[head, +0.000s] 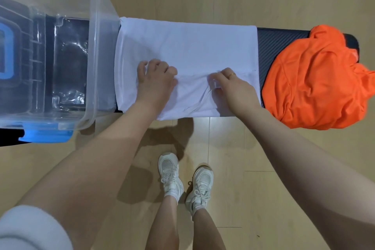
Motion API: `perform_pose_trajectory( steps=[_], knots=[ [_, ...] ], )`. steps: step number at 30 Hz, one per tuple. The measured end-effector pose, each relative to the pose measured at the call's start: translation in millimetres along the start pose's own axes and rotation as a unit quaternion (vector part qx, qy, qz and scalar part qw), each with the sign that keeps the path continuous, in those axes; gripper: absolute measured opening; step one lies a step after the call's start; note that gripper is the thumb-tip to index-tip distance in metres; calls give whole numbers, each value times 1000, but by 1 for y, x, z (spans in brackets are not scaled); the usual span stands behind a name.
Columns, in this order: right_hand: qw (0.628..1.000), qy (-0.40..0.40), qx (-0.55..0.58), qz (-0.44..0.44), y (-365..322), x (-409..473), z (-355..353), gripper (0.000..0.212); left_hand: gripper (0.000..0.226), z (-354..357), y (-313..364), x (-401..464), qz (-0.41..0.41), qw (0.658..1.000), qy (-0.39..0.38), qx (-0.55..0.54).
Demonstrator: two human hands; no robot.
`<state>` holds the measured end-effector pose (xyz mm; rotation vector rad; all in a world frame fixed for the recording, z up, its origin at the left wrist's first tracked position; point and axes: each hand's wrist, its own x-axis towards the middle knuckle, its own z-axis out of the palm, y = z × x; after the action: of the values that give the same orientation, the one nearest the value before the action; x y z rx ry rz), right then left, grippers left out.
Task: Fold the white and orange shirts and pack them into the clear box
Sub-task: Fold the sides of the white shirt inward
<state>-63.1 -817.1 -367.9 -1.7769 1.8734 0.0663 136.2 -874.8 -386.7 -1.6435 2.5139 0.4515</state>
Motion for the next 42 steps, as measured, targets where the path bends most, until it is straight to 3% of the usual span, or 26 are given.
perform_pose_trajectory(
  steps=[5, 10, 13, 16, 18, 21, 24, 26, 29, 31, 34, 37, 42],
  knots=[
    [1000, 28, 4, -5, 7, 13, -9, 22, 29, -22, -6, 10, 22, 996, -17, -84],
    [987, 94, 112, 59, 12, 23, -8, 19, 25, -14, -10, 16, 35, 998, 55, 17],
    [983, 152, 89, 55, 12, 25, -1, 21, 25, 4, 7, 0, 142, 986, 84, -7],
    [983, 117, 135, 52, 16, 24, 0, 35, 37, 24, 21, -17, 176, 981, 45, -71],
    [991, 89, 98, 34, 27, 18, -2, 45, 37, 31, 27, -20, 146, 988, 23, -48],
    [996, 85, -28, 16, 43, 6, -6, 40, 34, 34, 30, -16, 118, 993, 26, -7],
    [991, 86, -106, 14, 58, 6, -15, 28, 35, 35, 27, -10, 135, 990, 36, -22],
    [986, 83, -146, 18, 66, 9, -18, 34, 36, 36, 24, -7, 159, 986, 45, -9],
    [978, 122, -154, 70, 63, 14, -15, 46, 29, 30, 26, -4, 154, 987, 39, 8],
    [969, 177, -146, 87, 50, 12, -6, 40, 22, 30, 32, -5, 125, 990, 59, 23],
    [966, 244, -86, 5, 21, 1, 25, 37, 45, 39, 48, -10, 172, 978, 116, 22],
    [978, 194, -32, -67, 3, -9, 58, 48, 44, 49, 53, -11, 198, 974, 101, 49],
    [988, 133, -80, -7, 28, -1, 59, 76, 64, 53, 39, 0, 185, 979, 42, 70]
  ],
)
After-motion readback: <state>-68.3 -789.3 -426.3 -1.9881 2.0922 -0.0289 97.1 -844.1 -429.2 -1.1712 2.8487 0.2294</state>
